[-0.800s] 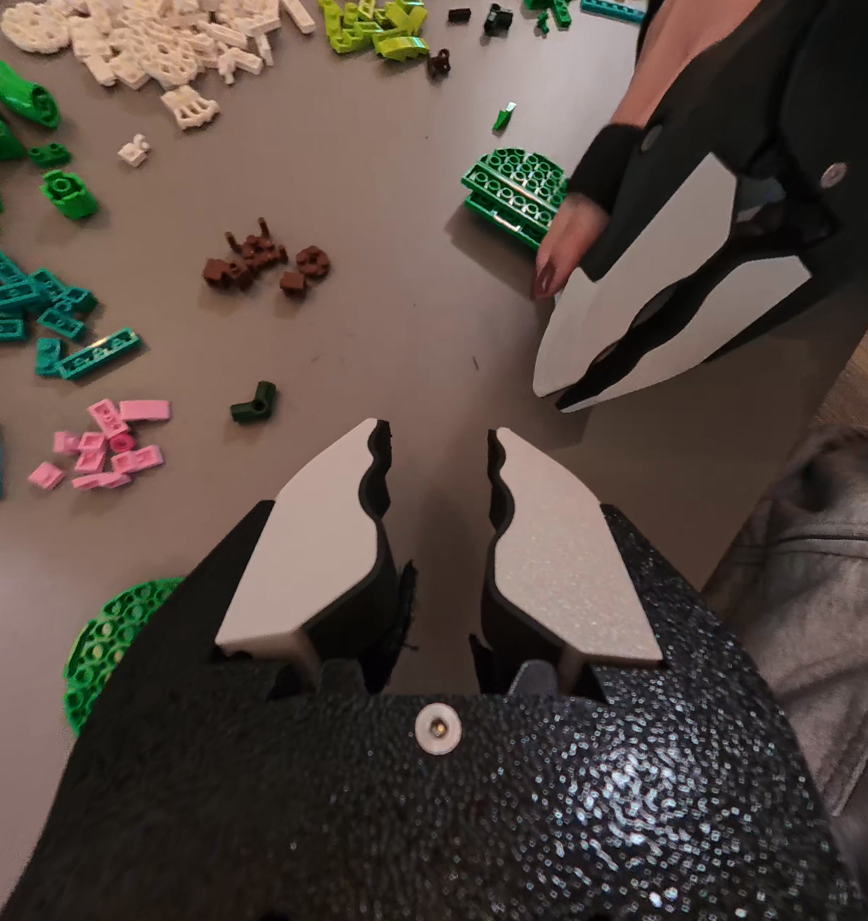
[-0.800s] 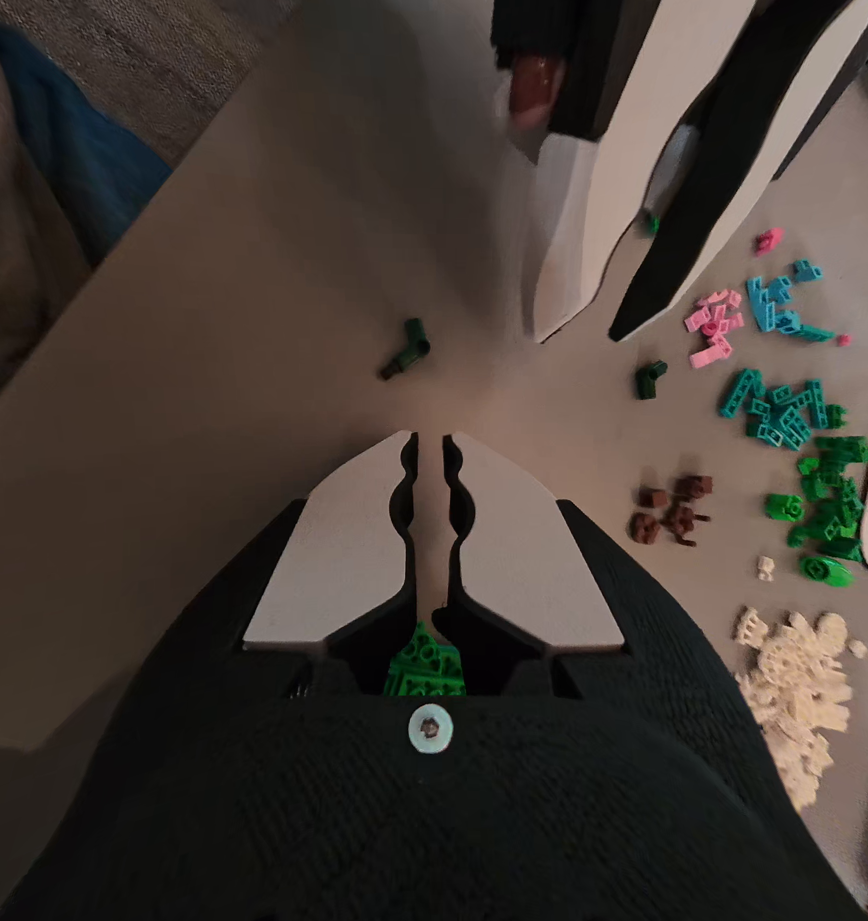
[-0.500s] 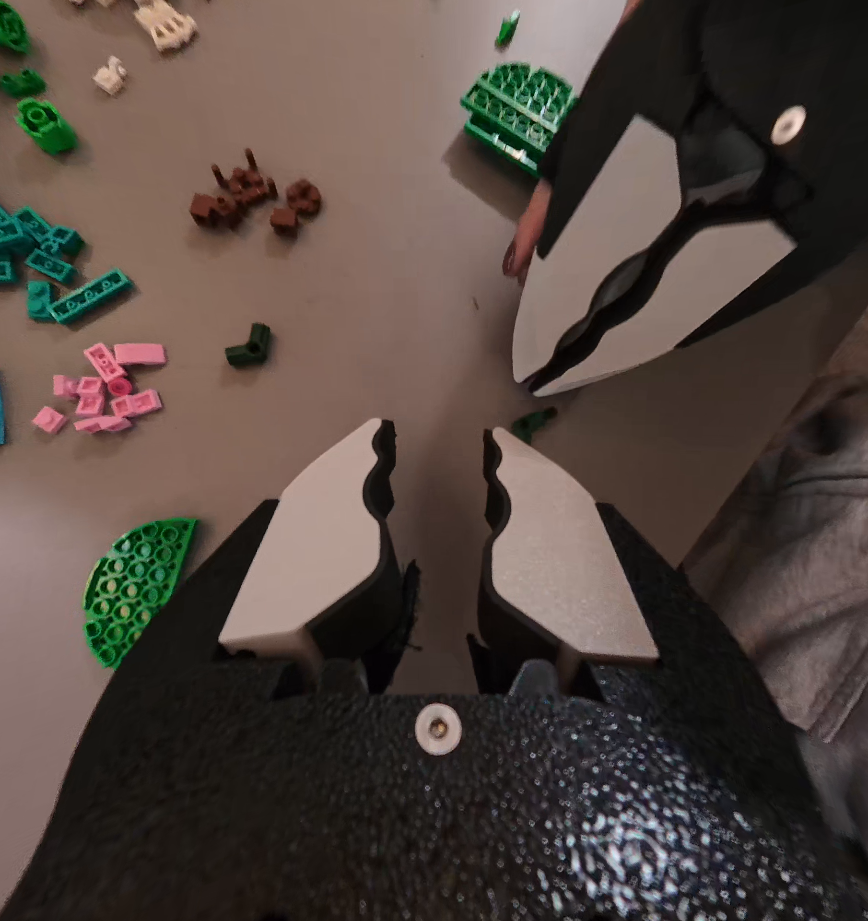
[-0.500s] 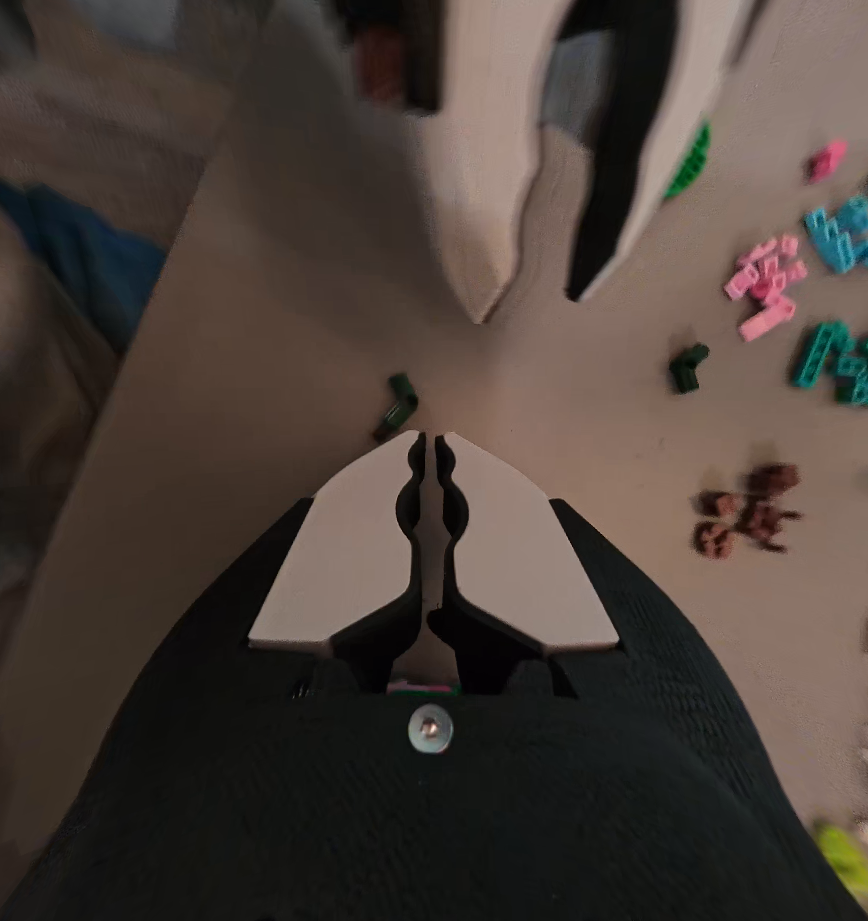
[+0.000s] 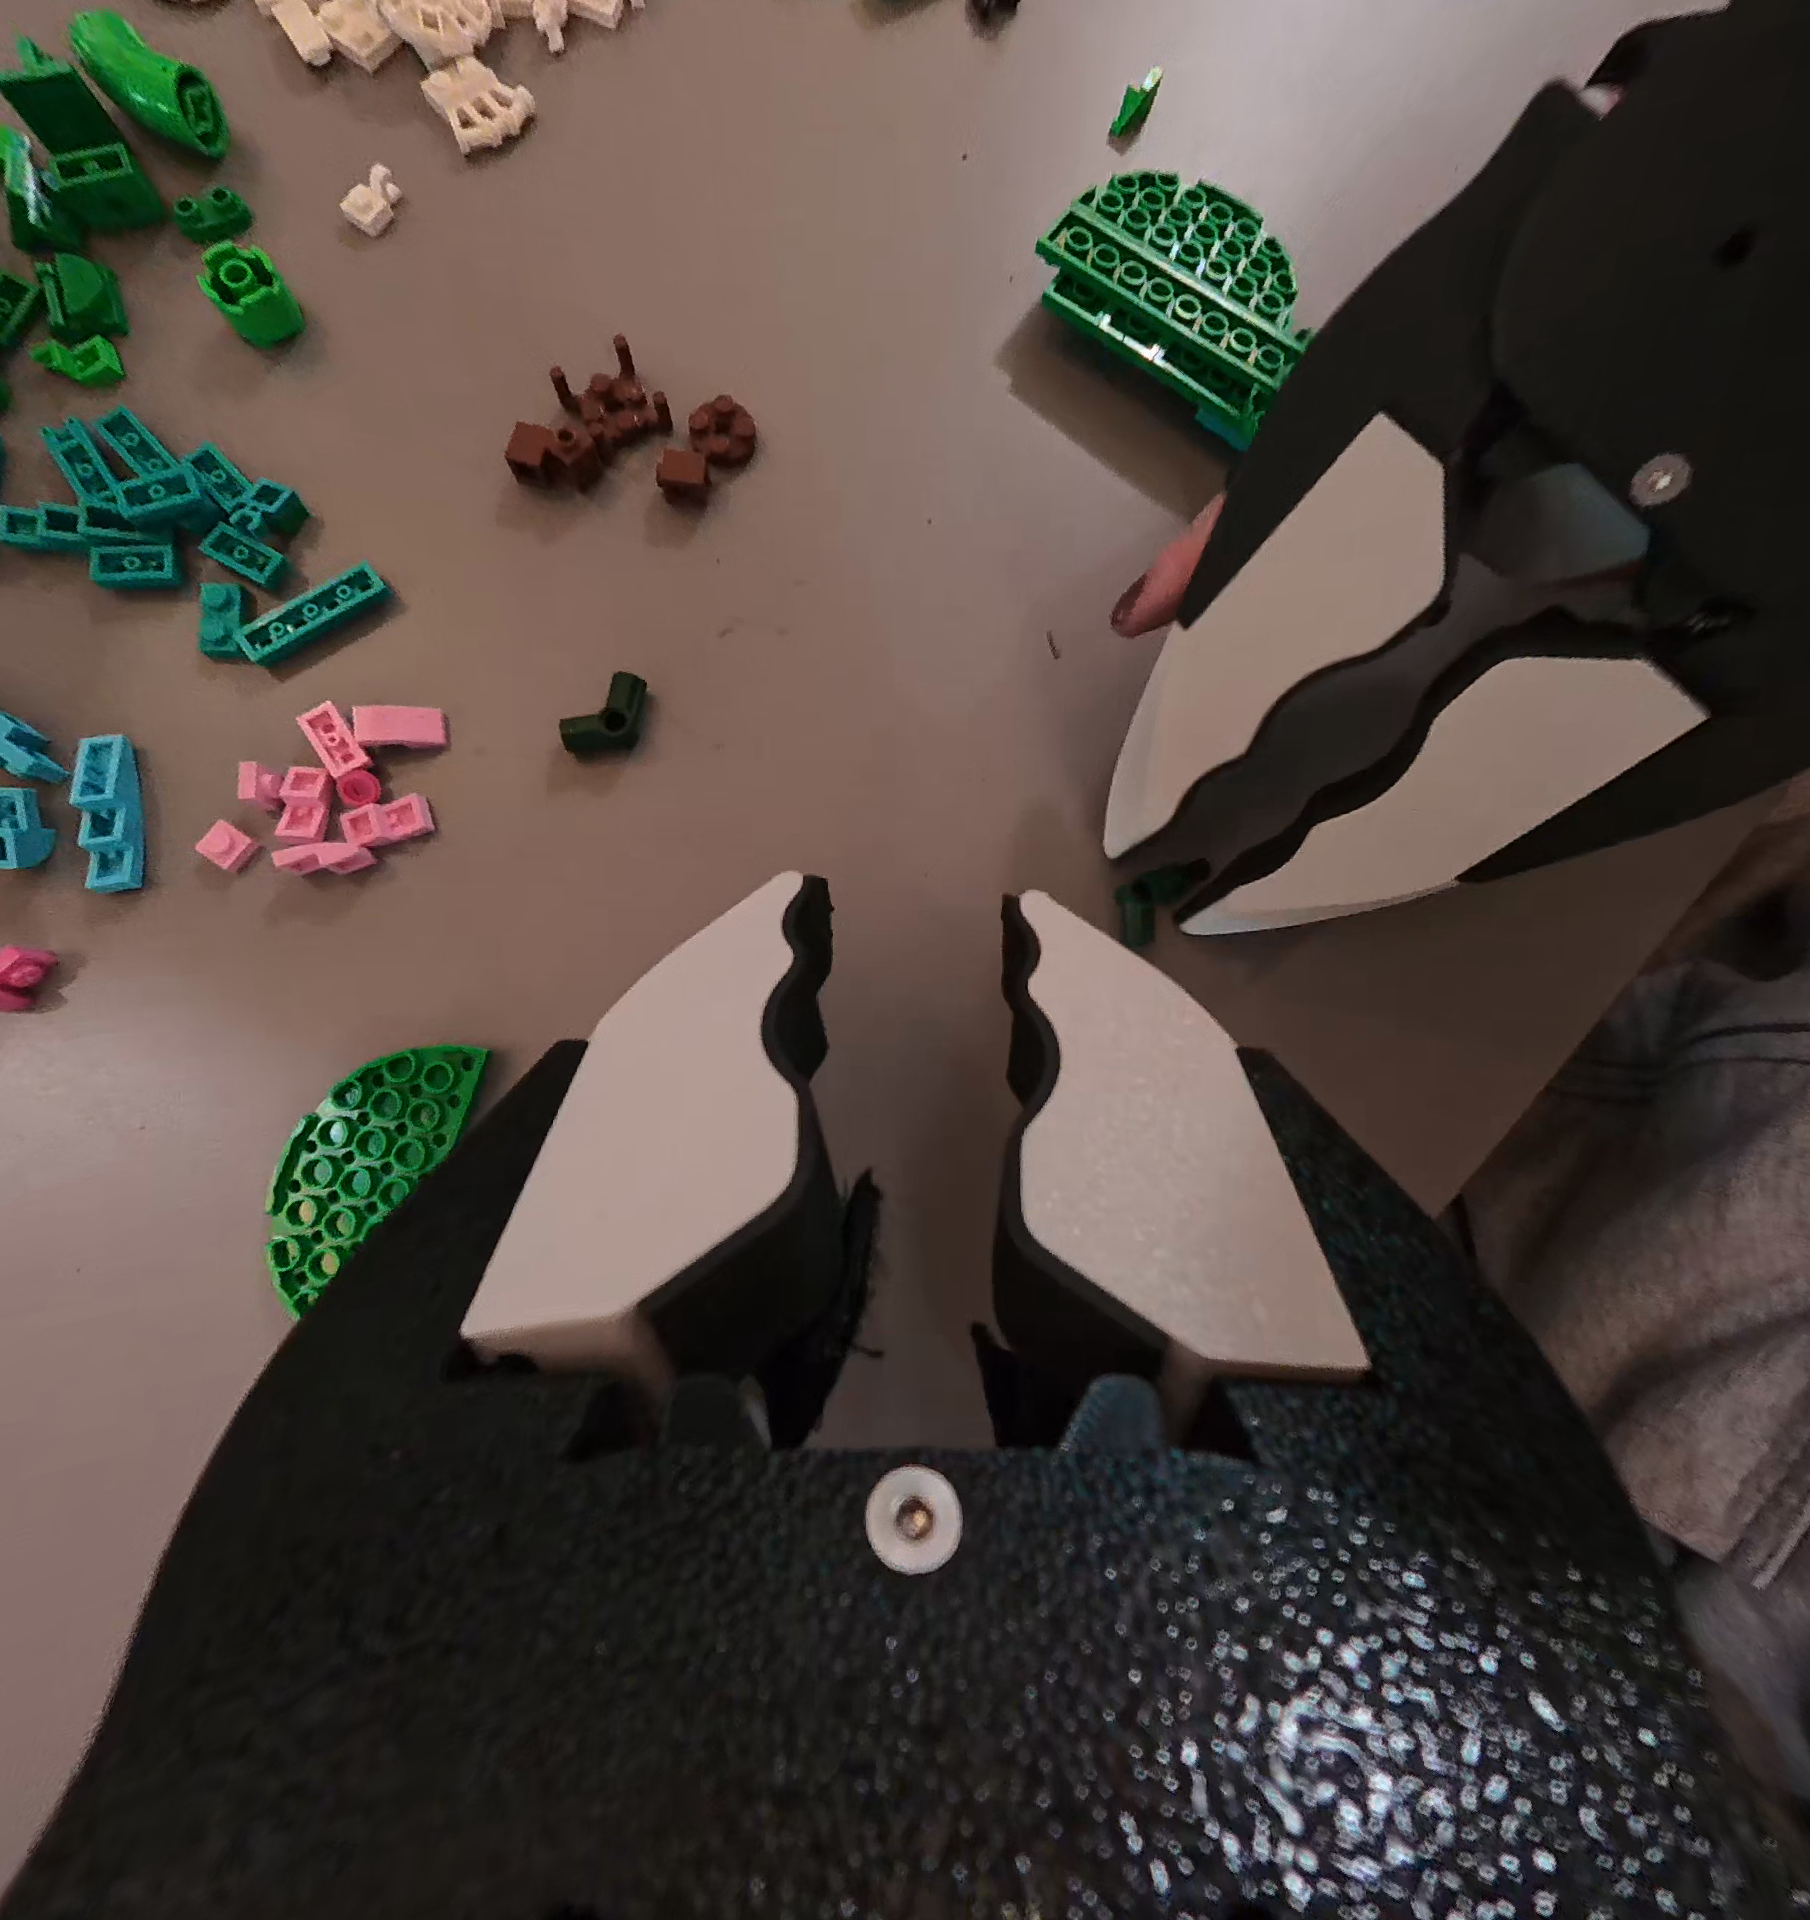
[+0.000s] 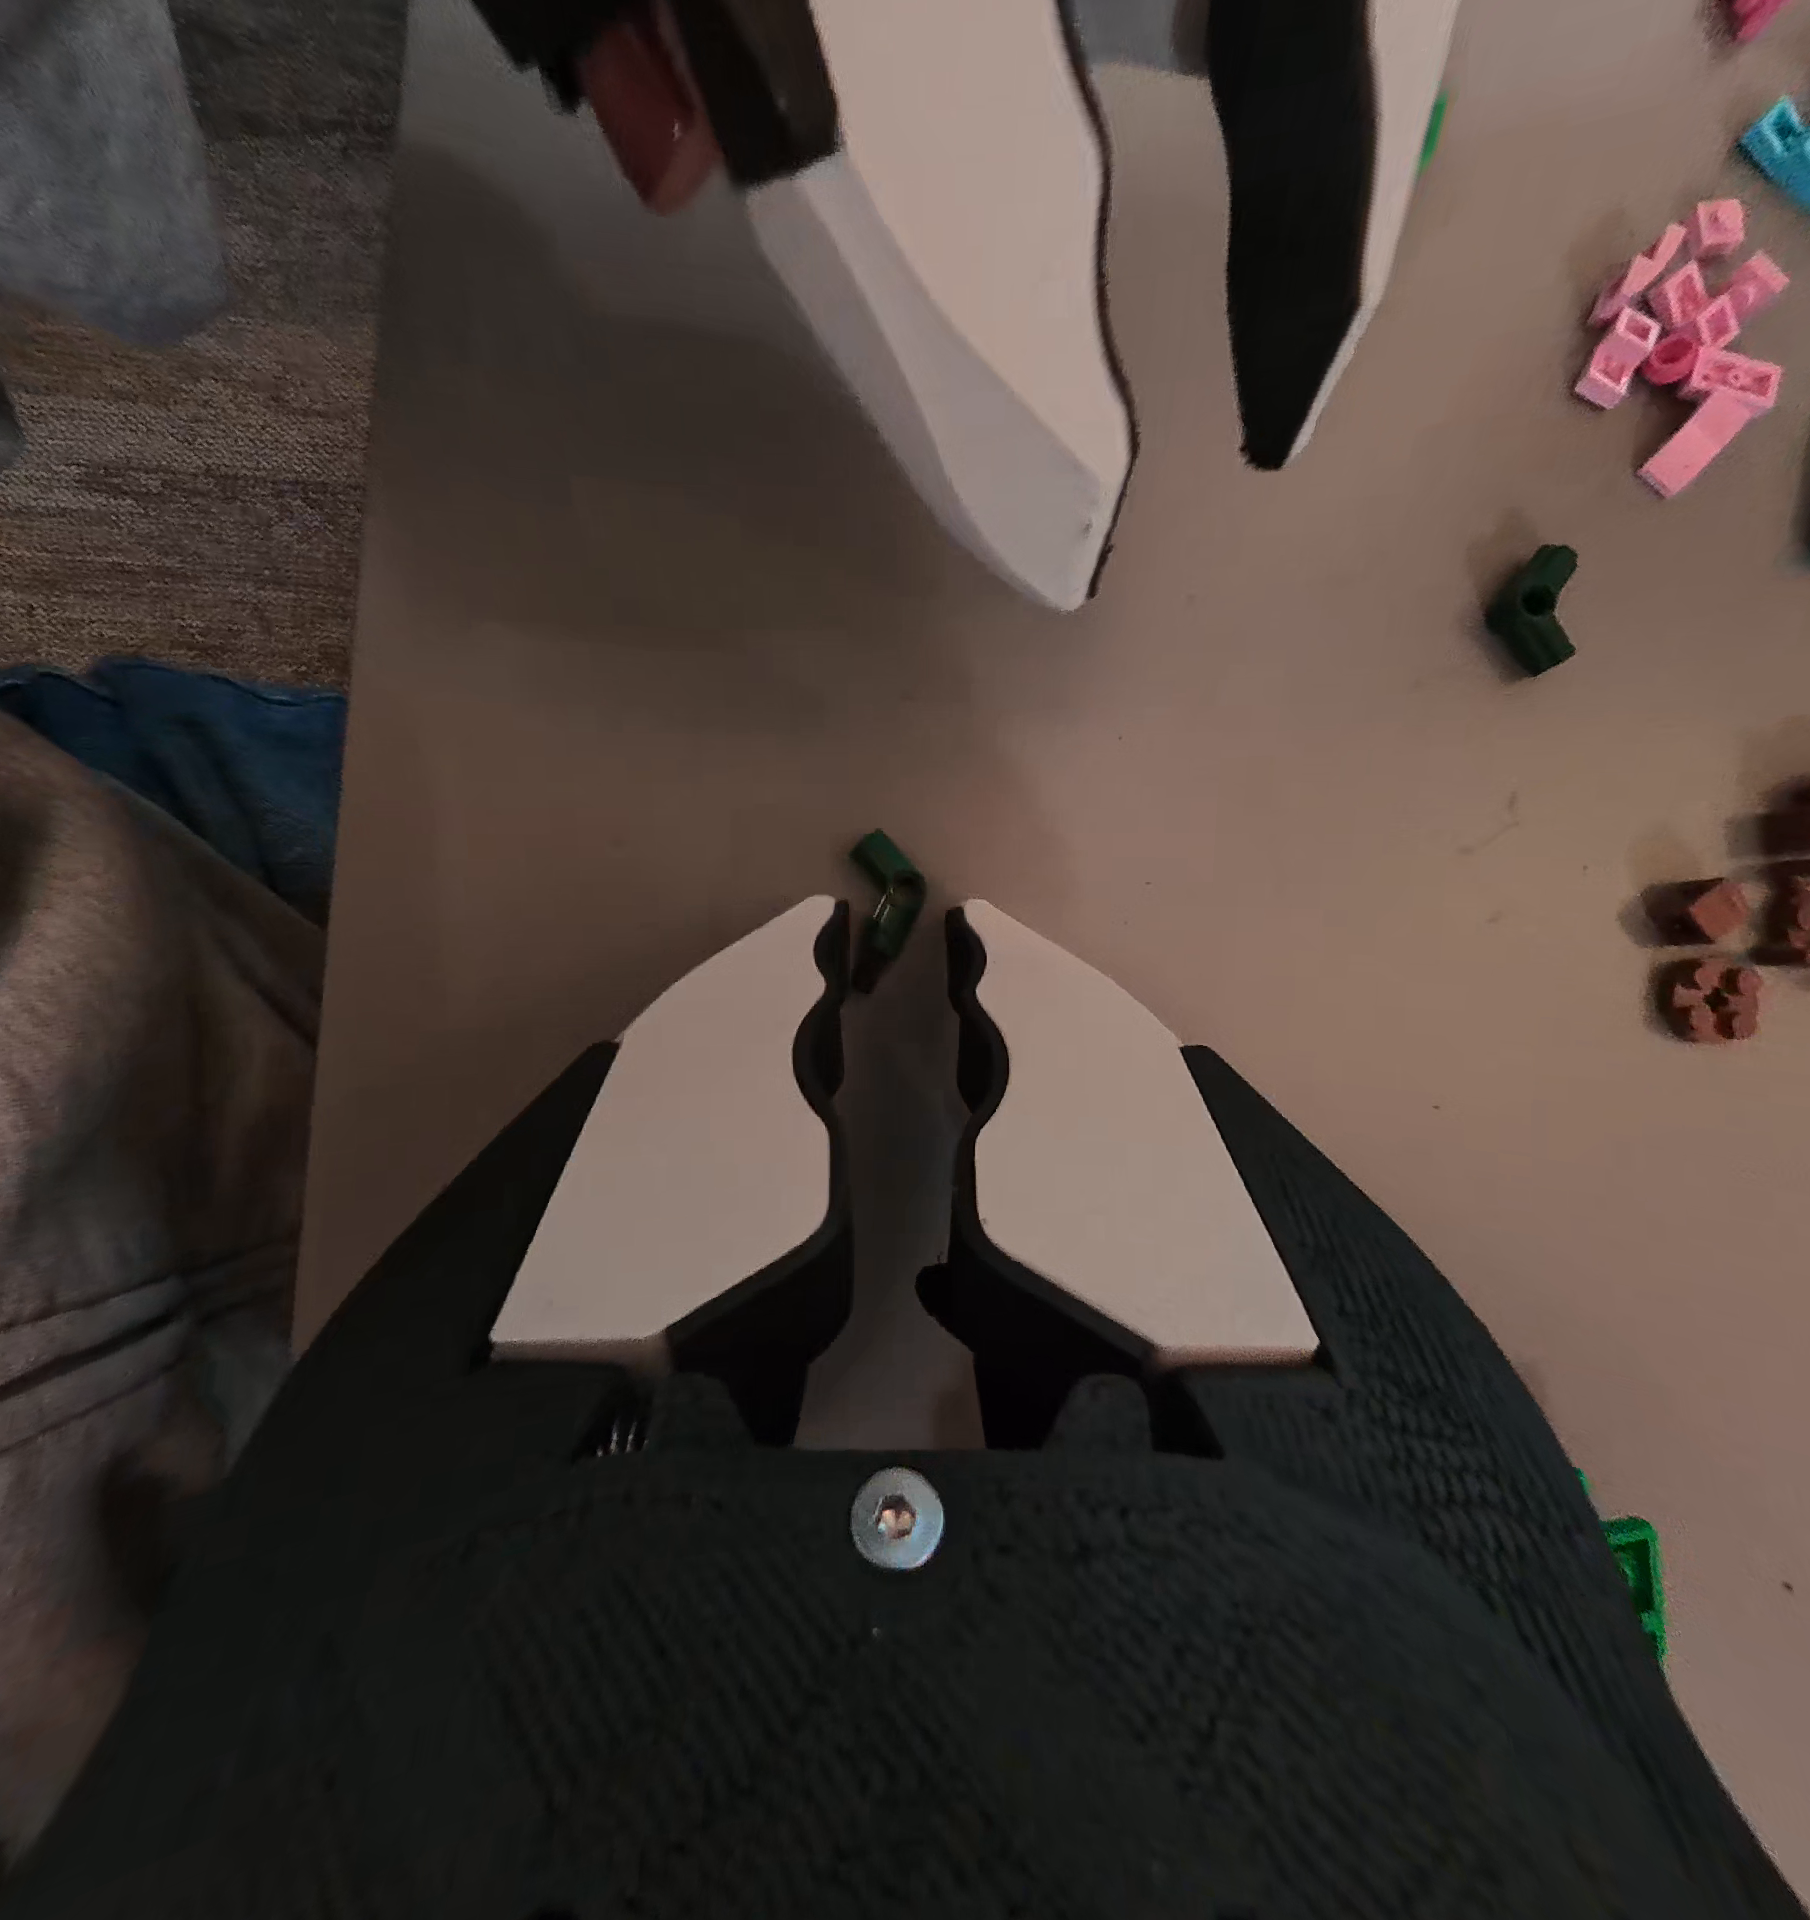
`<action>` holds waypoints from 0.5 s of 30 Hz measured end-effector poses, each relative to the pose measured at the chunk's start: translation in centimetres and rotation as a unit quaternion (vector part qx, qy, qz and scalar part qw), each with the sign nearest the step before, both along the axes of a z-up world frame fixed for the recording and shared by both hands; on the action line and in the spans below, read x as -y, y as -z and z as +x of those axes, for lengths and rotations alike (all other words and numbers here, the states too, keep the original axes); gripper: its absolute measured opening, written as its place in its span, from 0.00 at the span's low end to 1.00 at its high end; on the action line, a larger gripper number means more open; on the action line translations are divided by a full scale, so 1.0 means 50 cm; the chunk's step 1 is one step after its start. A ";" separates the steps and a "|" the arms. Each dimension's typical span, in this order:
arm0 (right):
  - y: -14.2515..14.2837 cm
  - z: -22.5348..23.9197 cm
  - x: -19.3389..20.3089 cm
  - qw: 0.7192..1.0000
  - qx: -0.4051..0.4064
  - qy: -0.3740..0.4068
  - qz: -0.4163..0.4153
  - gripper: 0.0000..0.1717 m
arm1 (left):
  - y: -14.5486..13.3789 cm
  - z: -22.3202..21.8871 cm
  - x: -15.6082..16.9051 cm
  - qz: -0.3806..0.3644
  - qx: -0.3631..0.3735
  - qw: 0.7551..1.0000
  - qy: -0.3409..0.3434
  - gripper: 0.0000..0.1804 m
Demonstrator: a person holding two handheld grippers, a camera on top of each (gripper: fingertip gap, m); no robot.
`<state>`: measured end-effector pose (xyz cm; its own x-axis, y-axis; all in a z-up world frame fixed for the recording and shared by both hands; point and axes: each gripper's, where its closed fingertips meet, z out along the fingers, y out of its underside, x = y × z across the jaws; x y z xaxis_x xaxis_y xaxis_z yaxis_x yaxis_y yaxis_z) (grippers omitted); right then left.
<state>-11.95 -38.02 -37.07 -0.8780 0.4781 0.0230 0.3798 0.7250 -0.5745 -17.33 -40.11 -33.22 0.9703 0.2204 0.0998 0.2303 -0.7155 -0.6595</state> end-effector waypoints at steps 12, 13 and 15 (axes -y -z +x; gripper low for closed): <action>-0.114 -0.035 -0.032 0.905 -0.392 -0.145 0.083 0.03 | -0.013 0.082 -0.048 0.052 0.066 0.992 0.097 0.27; -0.126 -0.036 -0.036 0.883 -0.431 -0.156 0.100 0.03 | -0.016 0.092 -0.056 0.057 0.064 0.990 0.109 0.28; -0.144 -0.036 -0.041 0.843 -0.491 -0.173 0.134 0.03 | -0.016 0.109 -0.068 0.053 0.054 0.989 0.127 0.30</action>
<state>-13.77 -35.99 -29.85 -0.4586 0.0588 0.8867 -0.4455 0.8481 -0.2866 -11.90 -36.73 -32.44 0.9754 -0.0471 0.2155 0.1249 -0.6873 -0.7156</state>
